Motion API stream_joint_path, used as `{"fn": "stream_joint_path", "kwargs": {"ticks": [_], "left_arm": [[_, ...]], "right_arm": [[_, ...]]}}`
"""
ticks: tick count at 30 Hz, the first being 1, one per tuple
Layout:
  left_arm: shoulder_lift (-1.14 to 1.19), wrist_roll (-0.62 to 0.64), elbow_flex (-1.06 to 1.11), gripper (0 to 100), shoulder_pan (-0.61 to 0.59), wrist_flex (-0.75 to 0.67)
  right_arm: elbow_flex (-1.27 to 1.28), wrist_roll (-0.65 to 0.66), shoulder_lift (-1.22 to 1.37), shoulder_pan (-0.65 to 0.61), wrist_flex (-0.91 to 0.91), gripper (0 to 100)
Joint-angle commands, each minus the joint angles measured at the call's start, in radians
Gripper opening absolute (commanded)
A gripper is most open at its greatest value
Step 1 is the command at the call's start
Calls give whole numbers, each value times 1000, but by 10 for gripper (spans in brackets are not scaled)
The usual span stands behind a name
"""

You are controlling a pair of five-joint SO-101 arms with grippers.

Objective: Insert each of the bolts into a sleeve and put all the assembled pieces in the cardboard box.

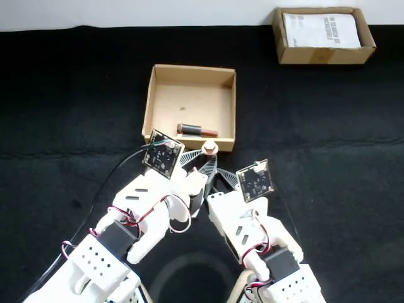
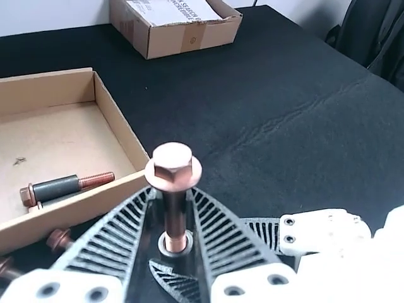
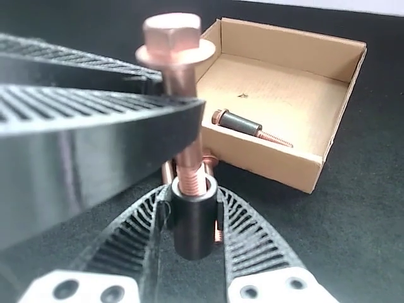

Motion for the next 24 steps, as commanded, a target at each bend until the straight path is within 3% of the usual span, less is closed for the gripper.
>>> {"fn": "stream_joint_path", "kwargs": {"ticks": [1,9,18,24], "left_arm": [[-12,-23,-8,11,13,58],[-21,-52,-8,216,21,249],[-22,-57,-56,216,7,347],[-24,-58,-242,203,-2,614]], "right_arm": [[-16,26,-13,16,-22,8],[-18,26,-15,16,-22,8],[-18,26,-15,18,-22,8],[-53,28,-8,54,-22,8]]}}
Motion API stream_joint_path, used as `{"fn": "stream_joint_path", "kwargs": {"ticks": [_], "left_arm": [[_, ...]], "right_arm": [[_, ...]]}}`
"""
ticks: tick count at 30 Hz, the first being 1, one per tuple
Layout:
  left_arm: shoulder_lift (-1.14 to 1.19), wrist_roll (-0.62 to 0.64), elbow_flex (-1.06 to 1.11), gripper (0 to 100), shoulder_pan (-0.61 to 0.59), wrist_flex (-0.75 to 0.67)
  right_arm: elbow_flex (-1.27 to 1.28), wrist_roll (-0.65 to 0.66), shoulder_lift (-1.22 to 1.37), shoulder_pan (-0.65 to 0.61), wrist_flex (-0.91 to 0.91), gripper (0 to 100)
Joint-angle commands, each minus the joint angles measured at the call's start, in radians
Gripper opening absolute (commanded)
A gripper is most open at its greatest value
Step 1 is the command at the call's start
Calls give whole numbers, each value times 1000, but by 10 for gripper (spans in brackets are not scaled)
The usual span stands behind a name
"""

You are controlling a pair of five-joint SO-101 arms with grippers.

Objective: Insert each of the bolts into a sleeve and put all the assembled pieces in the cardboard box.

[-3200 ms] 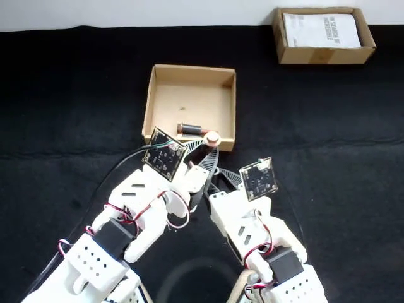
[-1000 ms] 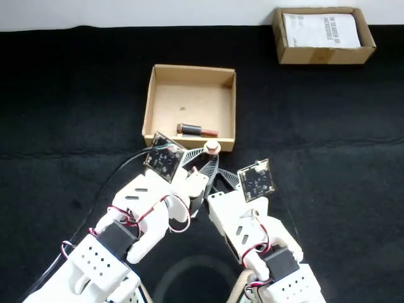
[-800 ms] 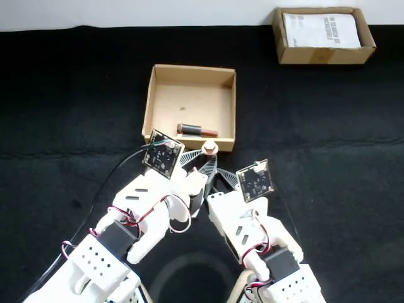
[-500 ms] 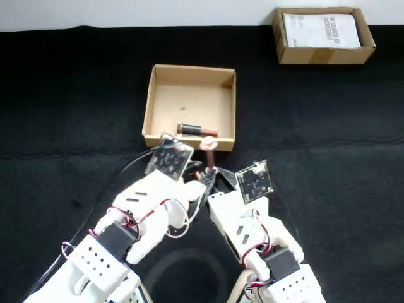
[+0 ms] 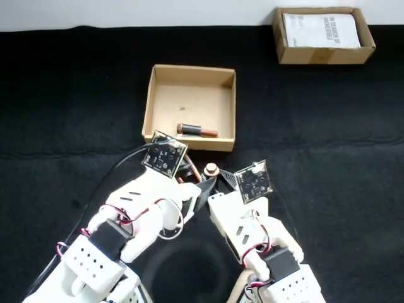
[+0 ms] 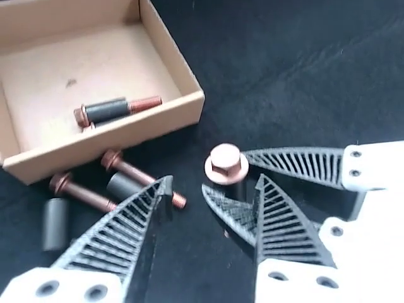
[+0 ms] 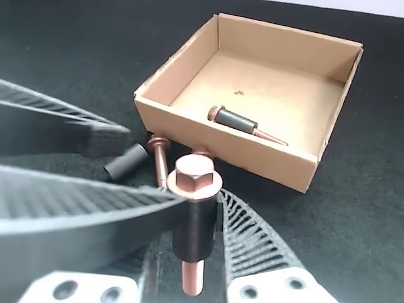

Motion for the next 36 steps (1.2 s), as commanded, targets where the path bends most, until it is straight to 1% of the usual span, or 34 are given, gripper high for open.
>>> {"fn": "stream_joint_path", "kwargs": {"ticks": [1,3,5,8,14,17,20,22,25,28,31,32,36], "left_arm": [[-12,-9,-156,181,1,201],[-12,-9,-225,107,-1,304],[-12,-9,-274,10,-24,359],[-12,-8,-298,21,-102,376],[-12,-5,-297,9,-340,374],[-12,-3,-297,9,-458,381],[-24,-3,-283,9,-549,382],[-74,-3,-222,9,-591,376],[-206,-3,-65,9,-638,364],[-395,-3,117,9,-699,319],[-607,-5,272,9,-788,255],[-639,-3,305,9,-817,224],[-578,-3,392,9,-886,66]], "right_arm": [[-79,15,-7,71,-24,8],[-130,81,-4,114,-24,8],[-171,152,15,139,-24,8],[-252,190,96,147,-24,8],[-519,193,392,150,-25,8],[-665,265,588,150,-25,8],[-814,351,788,150,-25,8],[-903,427,921,150,-25,8],[-1021,569,1107,154,-25,8],[-1129,710,1271,154,-25,8],[-1216,829,1423,154,-25,8],[-1242,855,1475,154,-25,8],[-1349,911,1669,154,-25,8]]}}
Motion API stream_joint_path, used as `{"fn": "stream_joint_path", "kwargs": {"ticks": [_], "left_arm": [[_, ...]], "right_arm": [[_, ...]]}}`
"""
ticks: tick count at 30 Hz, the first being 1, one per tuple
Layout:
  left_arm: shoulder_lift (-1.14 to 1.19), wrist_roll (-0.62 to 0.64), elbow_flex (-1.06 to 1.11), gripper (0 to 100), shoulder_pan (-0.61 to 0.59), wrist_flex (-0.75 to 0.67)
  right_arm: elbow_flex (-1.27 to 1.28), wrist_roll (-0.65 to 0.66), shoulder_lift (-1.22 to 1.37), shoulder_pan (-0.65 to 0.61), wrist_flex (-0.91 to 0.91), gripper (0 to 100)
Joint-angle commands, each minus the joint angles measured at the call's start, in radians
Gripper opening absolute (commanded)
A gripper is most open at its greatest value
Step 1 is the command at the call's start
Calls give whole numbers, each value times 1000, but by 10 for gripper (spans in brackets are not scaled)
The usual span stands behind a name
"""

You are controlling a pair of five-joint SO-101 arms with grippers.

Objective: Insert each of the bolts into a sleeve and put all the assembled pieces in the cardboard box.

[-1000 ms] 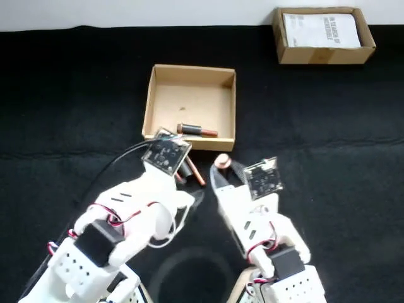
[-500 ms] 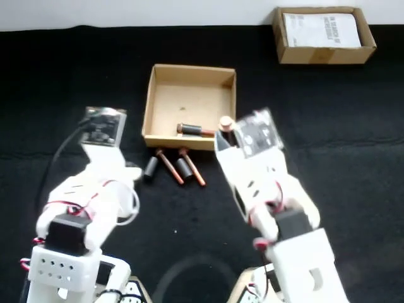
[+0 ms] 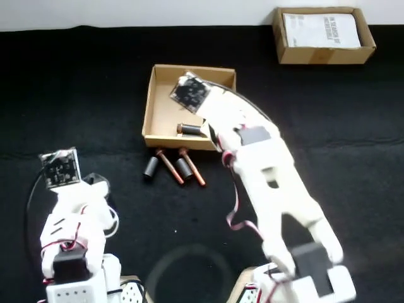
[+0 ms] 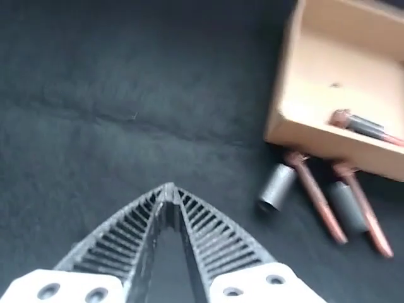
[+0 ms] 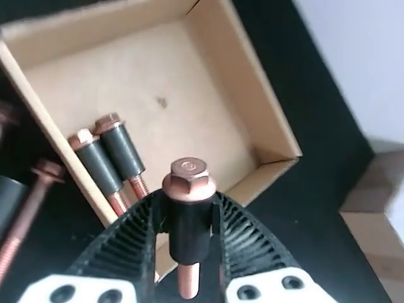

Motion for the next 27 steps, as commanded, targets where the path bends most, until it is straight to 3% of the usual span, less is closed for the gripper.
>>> {"fn": "stream_joint_path", "kwargs": {"ticks": [1,6,13,17,20,23,27], "left_arm": [[-19,5,67,9,-45,-137],[-35,6,205,9,-44,-247],[-31,6,200,9,-42,-207],[-30,3,200,9,-21,-204],[-28,2,202,9,-16,-204],[-27,2,202,11,-15,-190],[-27,2,202,11,-13,-192]], "right_arm": [[-156,52,147,13,-22,8],[-308,55,372,13,-22,8],[-389,54,555,-12,-21,12],[-387,51,591,-39,-16,18],[-383,49,590,-50,-7,78],[-412,48,572,-65,76,134],[-433,12,493,-94,177,127]]}}
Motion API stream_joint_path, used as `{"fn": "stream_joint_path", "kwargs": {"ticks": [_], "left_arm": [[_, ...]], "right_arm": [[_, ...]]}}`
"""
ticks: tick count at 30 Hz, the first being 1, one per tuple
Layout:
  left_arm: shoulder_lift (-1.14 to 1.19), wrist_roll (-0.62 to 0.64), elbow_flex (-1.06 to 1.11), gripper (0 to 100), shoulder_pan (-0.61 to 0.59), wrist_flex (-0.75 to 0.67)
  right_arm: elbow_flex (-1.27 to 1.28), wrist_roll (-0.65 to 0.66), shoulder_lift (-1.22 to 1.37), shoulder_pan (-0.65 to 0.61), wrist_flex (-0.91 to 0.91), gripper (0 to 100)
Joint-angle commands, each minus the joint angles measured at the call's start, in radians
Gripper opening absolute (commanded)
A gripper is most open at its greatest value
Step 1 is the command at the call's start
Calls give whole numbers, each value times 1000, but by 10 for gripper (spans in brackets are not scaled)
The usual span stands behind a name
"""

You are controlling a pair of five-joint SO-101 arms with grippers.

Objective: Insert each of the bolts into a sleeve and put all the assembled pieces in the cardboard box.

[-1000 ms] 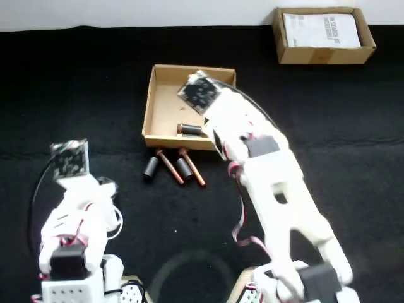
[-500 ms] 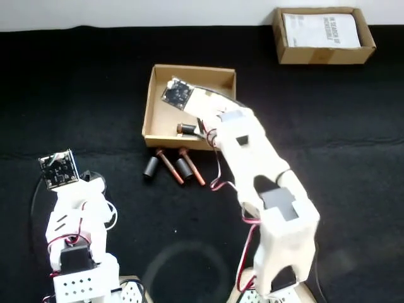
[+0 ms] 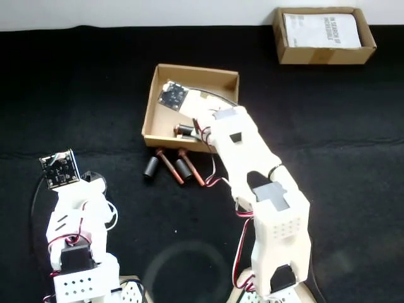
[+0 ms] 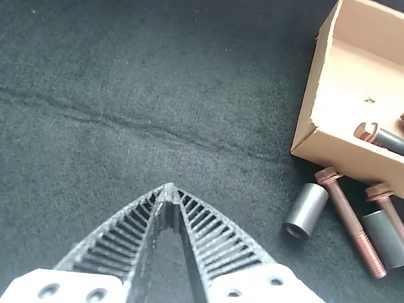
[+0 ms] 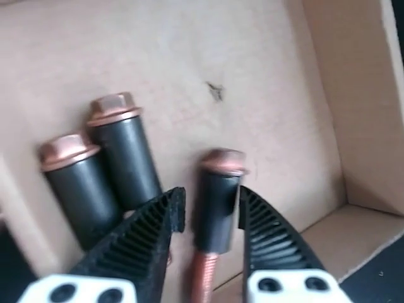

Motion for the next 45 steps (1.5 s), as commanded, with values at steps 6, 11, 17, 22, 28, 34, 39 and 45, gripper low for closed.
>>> {"fn": "stream_joint_path", "kwargs": {"ticks": [6,11,17,22,28,34,39,45], "left_arm": [[2,-2,18,12,33,3],[2,-2,18,12,33,5],[1,-2,18,12,33,23],[1,-2,18,12,31,25],[-1,-2,18,12,30,25],[-1,-2,18,13,28,25],[-2,-2,18,13,28,25],[-4,-2,18,13,28,25]], "right_arm": [[-27,-244,-289,-96,180,127],[-27,-496,-444,-170,371,127],[5,-815,-518,-217,565,127],[185,-937,-515,-220,519,127],[390,-934,-509,-219,277,127],[369,-896,-397,-219,229,127],[275,-887,-317,-220,232,127],[191,-885,-226,-222,234,127]]}}
